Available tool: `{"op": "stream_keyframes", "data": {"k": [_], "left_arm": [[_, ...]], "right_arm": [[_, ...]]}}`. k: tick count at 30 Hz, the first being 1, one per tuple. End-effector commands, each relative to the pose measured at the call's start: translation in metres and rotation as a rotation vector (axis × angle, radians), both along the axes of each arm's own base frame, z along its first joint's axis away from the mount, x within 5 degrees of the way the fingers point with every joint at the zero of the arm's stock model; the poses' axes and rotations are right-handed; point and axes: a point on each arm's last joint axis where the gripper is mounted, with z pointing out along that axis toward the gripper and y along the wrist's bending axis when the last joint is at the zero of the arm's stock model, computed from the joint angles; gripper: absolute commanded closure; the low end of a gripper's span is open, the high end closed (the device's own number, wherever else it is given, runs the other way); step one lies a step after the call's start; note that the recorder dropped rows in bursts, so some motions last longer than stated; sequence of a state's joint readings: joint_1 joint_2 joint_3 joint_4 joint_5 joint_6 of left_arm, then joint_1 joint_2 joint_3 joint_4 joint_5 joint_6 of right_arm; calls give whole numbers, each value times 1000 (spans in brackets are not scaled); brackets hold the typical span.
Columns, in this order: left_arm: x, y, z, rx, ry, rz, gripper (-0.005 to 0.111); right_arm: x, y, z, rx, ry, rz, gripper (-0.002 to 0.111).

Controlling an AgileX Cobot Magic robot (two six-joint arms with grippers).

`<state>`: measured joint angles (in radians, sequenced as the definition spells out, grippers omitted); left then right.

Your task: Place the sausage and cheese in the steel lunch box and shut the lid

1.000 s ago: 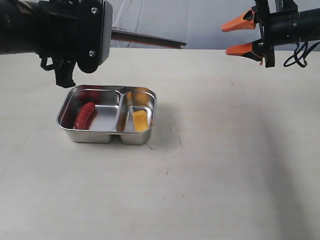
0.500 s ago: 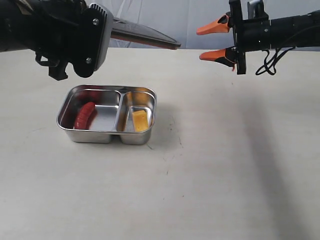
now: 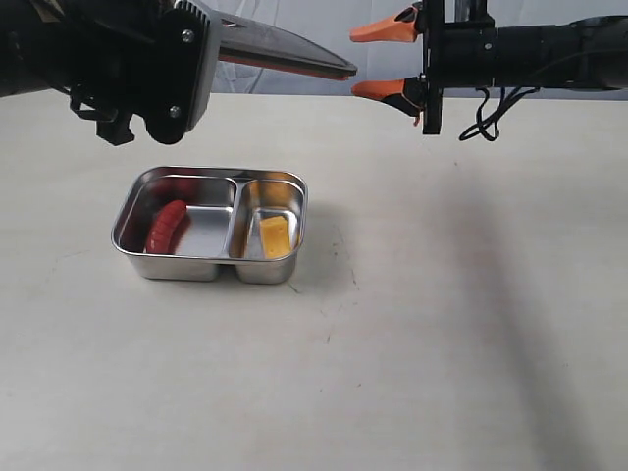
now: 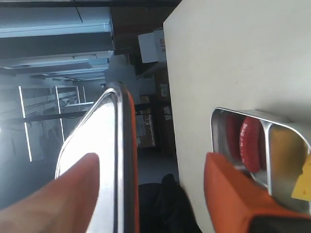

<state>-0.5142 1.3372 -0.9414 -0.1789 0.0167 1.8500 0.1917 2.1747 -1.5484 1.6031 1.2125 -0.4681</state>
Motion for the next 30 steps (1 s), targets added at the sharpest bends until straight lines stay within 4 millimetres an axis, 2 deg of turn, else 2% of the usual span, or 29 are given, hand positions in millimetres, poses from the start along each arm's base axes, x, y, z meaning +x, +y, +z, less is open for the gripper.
{"op": "stream_keyframes", "data": {"k": [1, 16, 18, 20, 25, 30], "left_arm": [[0, -2, 3, -20, -18, 0, 107], [0, -2, 3, -22, -17, 1, 107], [0, -2, 3, -22, -17, 1, 107], [0, -2, 3, -22, -17, 1, 107], [0, -2, 3, -26, -14, 3, 107], [0, -2, 2, -27, -7, 3, 107]], "right_arm": [[-3, 13, 7, 51, -9, 11, 49], [-14, 41, 13, 109, -2, 43, 50], [-15, 44, 15, 112, -4, 49, 55], [-17, 47, 16, 115, -5, 54, 67], [-19, 49, 18, 115, -19, 63, 109], [-19, 49, 19, 113, -53, 66, 108]]}}
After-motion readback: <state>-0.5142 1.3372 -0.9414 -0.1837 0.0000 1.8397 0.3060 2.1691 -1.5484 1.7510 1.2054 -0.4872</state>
